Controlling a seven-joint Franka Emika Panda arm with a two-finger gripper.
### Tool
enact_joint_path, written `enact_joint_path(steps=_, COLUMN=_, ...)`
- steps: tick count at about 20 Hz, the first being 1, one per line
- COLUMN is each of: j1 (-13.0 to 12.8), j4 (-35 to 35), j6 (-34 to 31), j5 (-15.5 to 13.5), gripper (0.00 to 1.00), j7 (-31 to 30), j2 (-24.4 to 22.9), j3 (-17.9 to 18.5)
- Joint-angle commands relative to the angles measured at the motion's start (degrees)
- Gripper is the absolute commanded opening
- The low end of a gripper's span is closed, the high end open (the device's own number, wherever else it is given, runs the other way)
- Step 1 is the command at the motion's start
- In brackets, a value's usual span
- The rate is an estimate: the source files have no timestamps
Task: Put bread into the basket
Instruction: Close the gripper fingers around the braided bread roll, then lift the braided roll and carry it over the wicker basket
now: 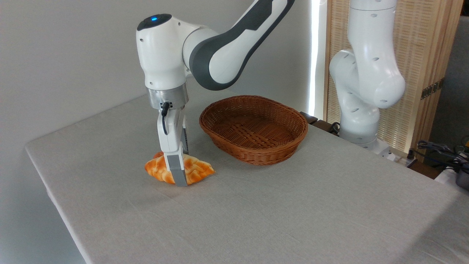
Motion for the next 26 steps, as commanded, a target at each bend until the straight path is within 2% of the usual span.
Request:
enact_joint_path(steps=1, j1=-0.22, j4=-0.01, j6=1.0, j5=0.74, gripper=1.0, j7=0.88, j2=0.2, j3=0.57)
enact_joint_path(steps=4, j1=-0.22, j4=-0.01, j6=0.91, j5=0.74, gripper=0.99, j7=0.71, j2=0.11, j3=0.75)
enact_joint_path(steps=5, j1=-0.31, j4=-0.01, j6=0.48, j5=0.83, gripper=0.82, j7=0.79, j2=0.11, j3=0.75)
enact_joint_path(steps=6, j1=-0.4, j4=-0.1, j6=0.13, j5=0.83, gripper=0.57, j7=0.88, j2=0.11, j3=0.66)
enact_joint_path(steps=7, j1=-0.4, j4=-0.1, j6=0.12, j5=0.83, gripper=0.41, j7=1.05, j2=0.11, j3=0.66)
enact_joint_path(steps=8, j1=-0.4, j4=-0.1, j6=-0.05, j5=0.83, gripper=0.35, j7=1.92, j2=0.11, j3=0.66)
enact_joint_path(steps=20, j1=-0.31, j4=-0.1, j6=-0.14, j5=0.83, gripper=0.35, j7=2.81, j2=0.11, j3=0.66)
enact_joint_path(steps=22, j1=-0.31, j4=-0.1, j6=-0.23, j5=0.83, gripper=0.22, j7=2.81, j2=0.11, j3=0.75)
enact_joint_path(steps=26, j1=-0.31, j4=-0.1, j6=-0.23, j5=0.83, gripper=0.21, j7=2.81, j2=0.11, j3=0.66)
